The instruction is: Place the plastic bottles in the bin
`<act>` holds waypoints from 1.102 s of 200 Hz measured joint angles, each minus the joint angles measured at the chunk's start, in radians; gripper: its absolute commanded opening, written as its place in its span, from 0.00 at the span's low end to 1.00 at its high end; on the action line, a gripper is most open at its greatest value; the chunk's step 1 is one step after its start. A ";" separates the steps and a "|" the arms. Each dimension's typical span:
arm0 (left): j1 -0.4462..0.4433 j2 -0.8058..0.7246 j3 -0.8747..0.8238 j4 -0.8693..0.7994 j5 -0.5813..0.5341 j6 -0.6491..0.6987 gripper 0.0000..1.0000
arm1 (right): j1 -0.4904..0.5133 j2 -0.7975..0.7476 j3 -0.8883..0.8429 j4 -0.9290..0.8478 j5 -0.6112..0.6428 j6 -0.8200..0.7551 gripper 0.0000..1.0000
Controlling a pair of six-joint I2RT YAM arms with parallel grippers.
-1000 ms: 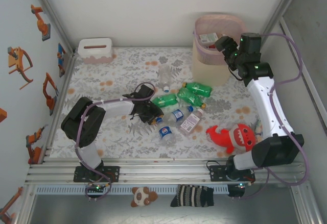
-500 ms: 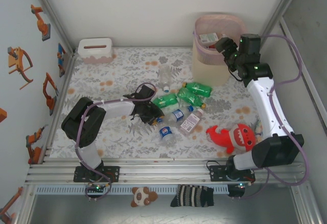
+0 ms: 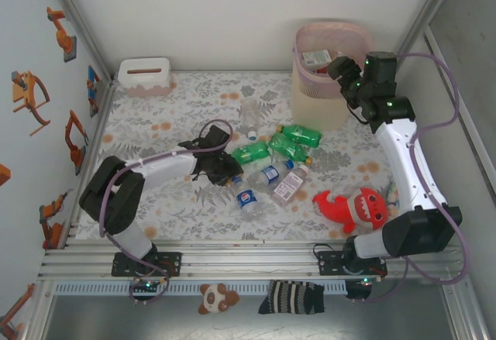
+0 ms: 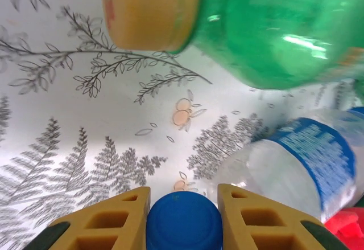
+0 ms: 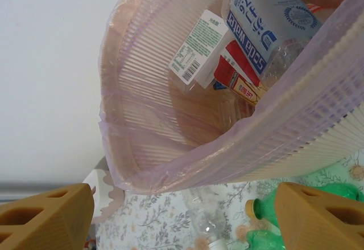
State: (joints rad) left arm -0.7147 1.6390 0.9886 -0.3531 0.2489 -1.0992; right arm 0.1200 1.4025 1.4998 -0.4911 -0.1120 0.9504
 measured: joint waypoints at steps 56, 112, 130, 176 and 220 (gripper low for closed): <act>0.006 -0.267 0.044 -0.039 -0.129 0.242 0.24 | 0.000 -0.020 -0.042 0.127 -0.161 -0.125 0.79; 0.022 -0.482 0.042 0.068 -0.106 0.520 0.22 | 0.000 -0.063 -0.135 0.371 -0.470 -0.253 0.76; 0.024 -0.530 0.042 0.121 -0.072 0.603 0.21 | 0.003 -0.091 -0.175 0.438 -0.549 -0.291 0.77; 0.024 -0.576 0.077 0.234 0.084 0.771 0.16 | 0.072 -0.174 -0.229 0.531 -0.722 -0.449 0.79; 0.024 -0.576 0.151 0.326 0.281 0.846 0.10 | 0.206 -0.206 -0.218 0.437 -0.838 -0.690 0.83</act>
State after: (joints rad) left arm -0.6903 1.0634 1.1393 -0.0273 0.5297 -0.2531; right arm 0.3260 1.1965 1.2816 -0.0544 -0.9504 0.2600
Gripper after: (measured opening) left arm 0.276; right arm 0.819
